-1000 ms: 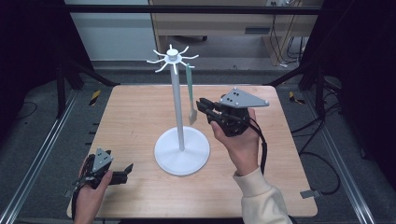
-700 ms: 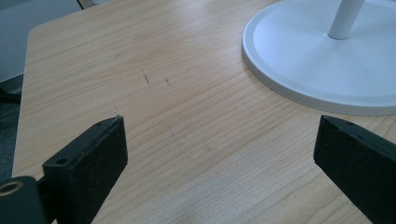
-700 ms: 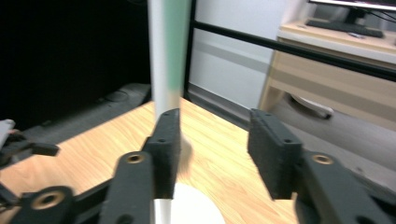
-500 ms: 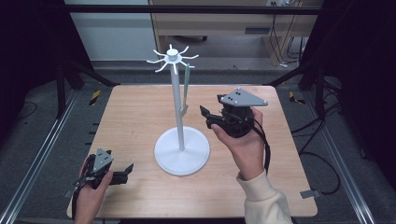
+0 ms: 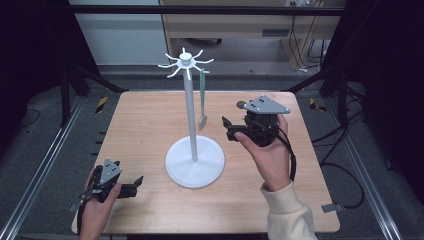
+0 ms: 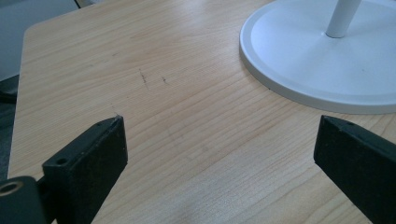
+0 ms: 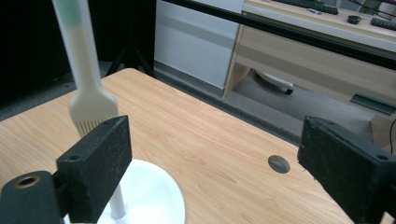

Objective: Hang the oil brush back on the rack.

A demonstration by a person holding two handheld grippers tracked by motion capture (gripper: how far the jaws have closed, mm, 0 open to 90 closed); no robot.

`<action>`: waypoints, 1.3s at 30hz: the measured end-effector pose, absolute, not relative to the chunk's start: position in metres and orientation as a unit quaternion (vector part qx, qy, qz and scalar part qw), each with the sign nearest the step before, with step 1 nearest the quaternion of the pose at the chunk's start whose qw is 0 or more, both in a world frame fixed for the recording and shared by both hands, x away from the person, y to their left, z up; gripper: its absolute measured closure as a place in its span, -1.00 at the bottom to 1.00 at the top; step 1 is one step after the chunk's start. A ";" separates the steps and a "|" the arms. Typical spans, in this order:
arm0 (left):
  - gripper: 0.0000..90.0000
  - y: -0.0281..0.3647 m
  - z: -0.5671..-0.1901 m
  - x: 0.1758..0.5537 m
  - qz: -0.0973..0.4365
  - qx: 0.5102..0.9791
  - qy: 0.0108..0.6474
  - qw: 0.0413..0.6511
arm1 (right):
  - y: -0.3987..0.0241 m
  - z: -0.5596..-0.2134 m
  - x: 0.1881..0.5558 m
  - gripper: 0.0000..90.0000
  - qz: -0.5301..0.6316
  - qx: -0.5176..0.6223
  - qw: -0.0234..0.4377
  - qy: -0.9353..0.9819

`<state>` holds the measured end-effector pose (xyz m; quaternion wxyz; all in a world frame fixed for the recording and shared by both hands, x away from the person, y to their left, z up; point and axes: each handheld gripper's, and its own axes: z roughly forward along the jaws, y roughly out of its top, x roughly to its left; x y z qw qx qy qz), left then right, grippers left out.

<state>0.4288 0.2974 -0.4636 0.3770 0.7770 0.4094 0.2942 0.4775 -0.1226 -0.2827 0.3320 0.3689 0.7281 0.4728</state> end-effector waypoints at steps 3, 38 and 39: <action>-0.95 0.298 -0.463 0.429 0.295 0.776 0.410 0.378 | -0.125 -0.283 0.478 -0.81 0.472 0.371 0.335 0.726; -0.95 0.308 -0.462 0.429 0.309 0.756 0.440 0.373 | -0.197 -0.309 0.496 -0.81 0.454 0.452 0.349 0.684; -0.95 0.308 -0.463 0.429 0.309 0.756 0.441 0.372 | -0.199 -0.312 0.497 -0.81 0.452 0.455 0.348 0.683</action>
